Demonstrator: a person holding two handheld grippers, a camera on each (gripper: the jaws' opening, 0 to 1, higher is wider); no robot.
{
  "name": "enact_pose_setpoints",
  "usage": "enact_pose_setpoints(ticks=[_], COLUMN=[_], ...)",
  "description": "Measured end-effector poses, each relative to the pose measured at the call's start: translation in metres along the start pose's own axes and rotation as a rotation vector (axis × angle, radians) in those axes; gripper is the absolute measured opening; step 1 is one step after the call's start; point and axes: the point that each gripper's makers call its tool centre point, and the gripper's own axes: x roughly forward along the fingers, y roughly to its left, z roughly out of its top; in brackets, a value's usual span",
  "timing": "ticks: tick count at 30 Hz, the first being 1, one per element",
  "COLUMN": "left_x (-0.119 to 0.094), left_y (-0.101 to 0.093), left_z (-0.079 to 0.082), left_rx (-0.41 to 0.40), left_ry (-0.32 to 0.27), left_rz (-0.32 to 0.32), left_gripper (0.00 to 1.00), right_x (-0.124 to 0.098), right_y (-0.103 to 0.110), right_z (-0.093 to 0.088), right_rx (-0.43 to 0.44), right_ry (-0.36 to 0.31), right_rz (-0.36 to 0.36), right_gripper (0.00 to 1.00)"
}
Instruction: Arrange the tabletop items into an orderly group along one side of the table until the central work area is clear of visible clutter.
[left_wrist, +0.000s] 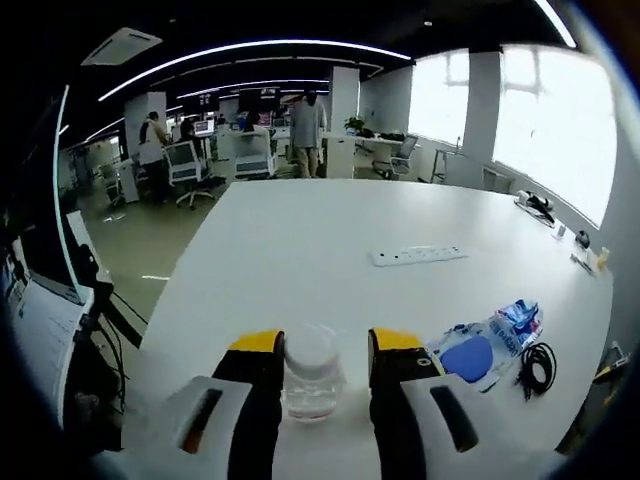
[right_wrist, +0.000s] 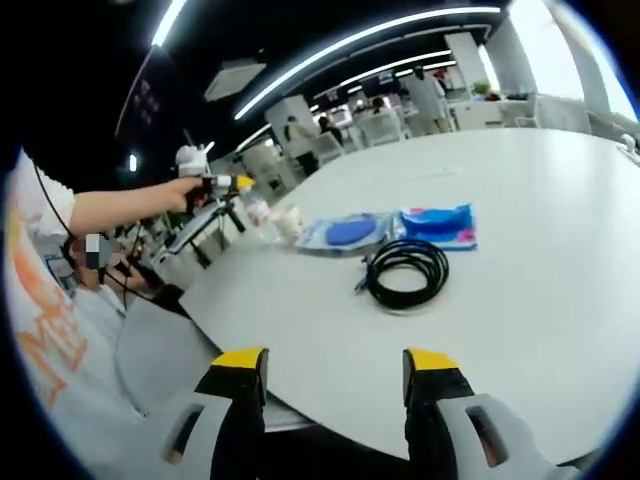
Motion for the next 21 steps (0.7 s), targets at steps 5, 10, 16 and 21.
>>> enact_pose_setpoints(ticks=[5,10,16,21], left_x=[-0.001,-0.004,-0.005,-0.006], left_y=[0.01,0.003,-0.009,-0.016], left_z=[0.0,-0.002,0.003,0.0], left_rx=[-0.034,0.011,0.039,0.038], left_ry=[-0.004,0.002,-0.014,-0.007], left_rz=[0.019,0.019,-0.01,-0.014], left_gripper=[0.19,0.19,0.18,0.18], right_x=[0.005,0.007,0.006,0.003], right_y=[0.004,0.006,0.004,0.001], right_z=[0.002,0.003,0.001,0.001], right_rx=[0.003,0.002,0.004,0.025], right_ry=[-0.003,-0.008,-0.006,-0.018], right_rz=[0.007,0.01,0.004,-0.002], right_gripper=[0.54,0.54,0.54,0.53])
